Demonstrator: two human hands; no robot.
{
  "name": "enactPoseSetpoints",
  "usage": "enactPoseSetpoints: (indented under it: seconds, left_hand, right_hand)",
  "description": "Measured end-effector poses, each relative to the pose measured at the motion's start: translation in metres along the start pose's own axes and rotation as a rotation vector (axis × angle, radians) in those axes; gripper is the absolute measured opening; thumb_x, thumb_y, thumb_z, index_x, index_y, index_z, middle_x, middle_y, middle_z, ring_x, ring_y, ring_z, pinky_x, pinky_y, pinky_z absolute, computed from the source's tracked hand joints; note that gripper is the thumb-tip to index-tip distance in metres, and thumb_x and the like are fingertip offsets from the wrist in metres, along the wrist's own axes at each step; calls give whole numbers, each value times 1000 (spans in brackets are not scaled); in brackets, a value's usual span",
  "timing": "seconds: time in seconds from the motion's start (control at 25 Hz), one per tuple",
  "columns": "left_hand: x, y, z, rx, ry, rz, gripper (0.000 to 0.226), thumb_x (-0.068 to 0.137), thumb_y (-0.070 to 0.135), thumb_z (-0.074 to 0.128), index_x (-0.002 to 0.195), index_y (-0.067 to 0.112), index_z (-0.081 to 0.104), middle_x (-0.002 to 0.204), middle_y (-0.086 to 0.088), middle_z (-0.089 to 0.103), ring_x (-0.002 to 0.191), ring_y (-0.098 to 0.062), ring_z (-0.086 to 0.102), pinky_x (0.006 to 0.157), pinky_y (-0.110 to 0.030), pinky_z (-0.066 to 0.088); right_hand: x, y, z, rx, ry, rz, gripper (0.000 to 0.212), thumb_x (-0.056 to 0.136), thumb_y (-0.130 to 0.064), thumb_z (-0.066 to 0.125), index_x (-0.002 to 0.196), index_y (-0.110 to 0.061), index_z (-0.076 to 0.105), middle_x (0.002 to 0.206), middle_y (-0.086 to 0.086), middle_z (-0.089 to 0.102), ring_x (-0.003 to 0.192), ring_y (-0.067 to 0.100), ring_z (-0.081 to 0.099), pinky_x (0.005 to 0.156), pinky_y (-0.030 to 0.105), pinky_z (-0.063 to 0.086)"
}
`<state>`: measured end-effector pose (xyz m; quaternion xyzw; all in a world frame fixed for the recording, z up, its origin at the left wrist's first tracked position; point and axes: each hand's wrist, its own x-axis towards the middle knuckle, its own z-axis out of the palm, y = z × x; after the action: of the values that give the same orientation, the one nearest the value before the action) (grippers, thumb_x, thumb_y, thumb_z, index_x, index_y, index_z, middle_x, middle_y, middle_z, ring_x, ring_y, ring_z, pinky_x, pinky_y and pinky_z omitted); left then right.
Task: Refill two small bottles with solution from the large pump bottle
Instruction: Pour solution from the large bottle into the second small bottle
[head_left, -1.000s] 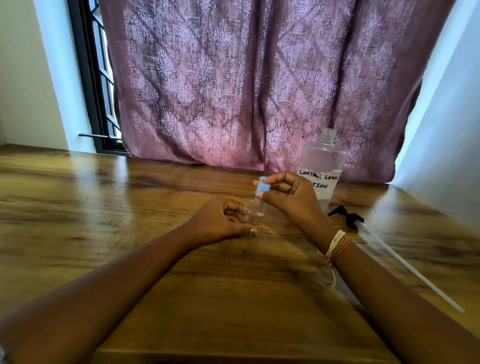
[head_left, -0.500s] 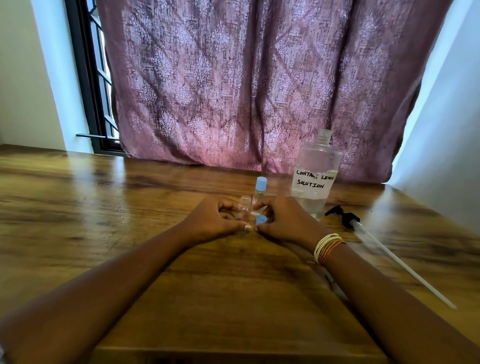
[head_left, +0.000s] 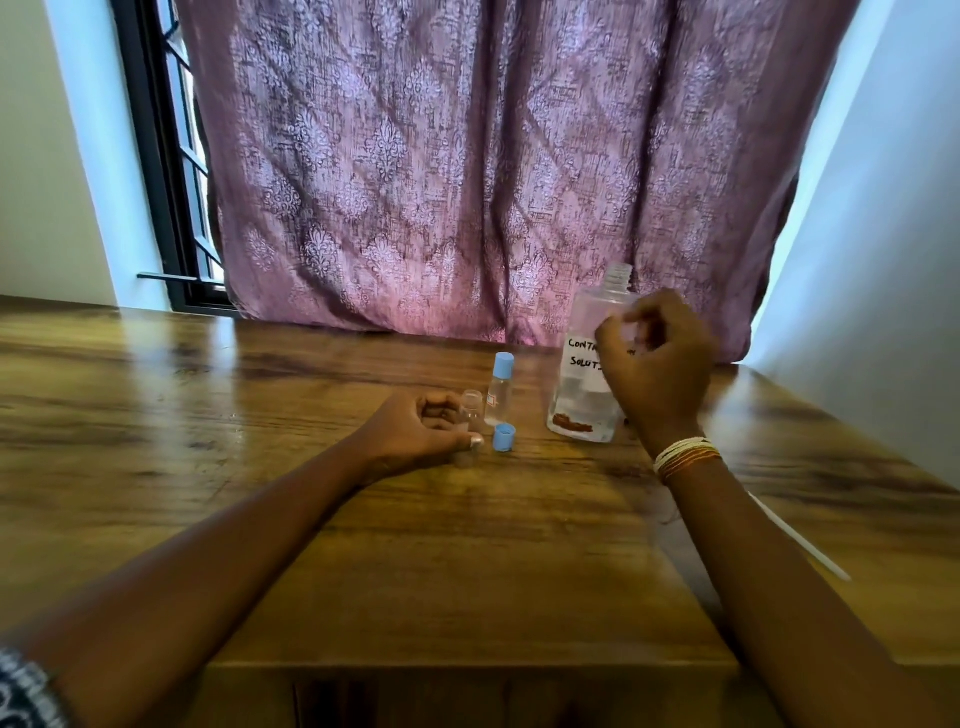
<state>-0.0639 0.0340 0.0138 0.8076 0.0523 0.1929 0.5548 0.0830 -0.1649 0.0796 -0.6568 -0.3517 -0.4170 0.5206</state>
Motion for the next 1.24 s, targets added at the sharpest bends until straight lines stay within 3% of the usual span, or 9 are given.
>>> enactPoseSetpoints:
  seconds: [0.08, 0.16, 0.24, 0.36, 0.44, 0.64, 0.88, 1.12, 1.24]
  left_hand:
    - [1, -2, -1, -19, 2, -2, 41, 74, 9, 79, 113, 5, 66, 108, -18, 72, 102, -33, 69, 90, -47, 56]
    - [1, -2, 0, -20, 4, 3, 36, 77, 10, 76, 112, 9, 67, 106, -13, 74, 99, -28, 71, 89, -46, 56]
    - [1, -3, 0, -31, 9, 15, 31, 79, 10, 75, 109, 11, 70, 104, -11, 75, 98, -27, 71, 90, -45, 56]
    - [1, -2, 3, -47, -24, 21, 26, 78, 10, 75, 103, 15, 73, 101, -10, 76, 100, -29, 71, 90, -42, 56]
    - [2, -2, 4, -46, -43, 28, 25, 77, 10, 76, 100, 17, 74, 99, -8, 76, 99, -29, 71, 90, -43, 56]
    - [2, -2, 4, -78, -40, 18, 29, 77, 6, 74, 105, 11, 71, 104, -18, 74, 103, -38, 68, 83, -37, 57]
    - [2, -5, 4, -184, -39, 67, 22, 76, 20, 77, 98, 16, 75, 105, -22, 72, 106, -51, 61, 91, -60, 47]
    - [5, -10, 10, -274, -97, 71, 33, 73, 20, 78, 104, 11, 73, 105, -20, 73, 105, -44, 64, 90, -53, 49]
    - [4, -5, 13, -268, -102, 76, 25, 79, 18, 72, 102, 10, 73, 96, -14, 76, 85, -26, 71, 68, -31, 57]
  right_hand:
    - [8, 15, 0, -22, 55, 140, 52, 70, -34, 75, 111, -10, 53, 107, 10, 56, 91, 22, 57, 75, 42, 54]
    - [10, 24, 3, 107, -115, 371, 82, 72, -36, 81, 139, -19, 35, 135, 6, 45, 108, 16, 56, 84, 33, 56]
    - [8, 27, 6, 300, -272, 512, 87, 78, -24, 79, 147, -19, 26, 137, 7, 45, 107, 14, 57, 76, 21, 54]
    - [12, 38, 9, 306, -298, 523, 78, 69, -26, 85, 134, -8, 46, 128, 12, 60, 108, 26, 65, 82, 43, 60]
    - [10, 35, 7, 306, -337, 468, 71, 62, -30, 87, 119, -2, 57, 116, 11, 68, 101, 24, 69, 82, 46, 61]
    - [3, 13, 5, 275, -447, 185, 63, 65, -8, 87, 113, -15, 47, 106, -13, 59, 95, 2, 62, 77, 17, 56]
    - [-10, 14, 3, 92, -648, -130, 71, 58, -36, 83, 123, -24, 55, 113, -13, 63, 94, 5, 62, 78, 7, 48]
    - [-15, 14, 4, -24, -665, -363, 64, 67, -43, 72, 122, -12, 61, 113, 6, 70, 97, 9, 57, 84, 28, 47]
    - [-13, 12, 5, -36, -667, -424, 60, 70, -46, 68, 119, -11, 63, 110, 6, 71, 95, 11, 61, 83, 29, 48]
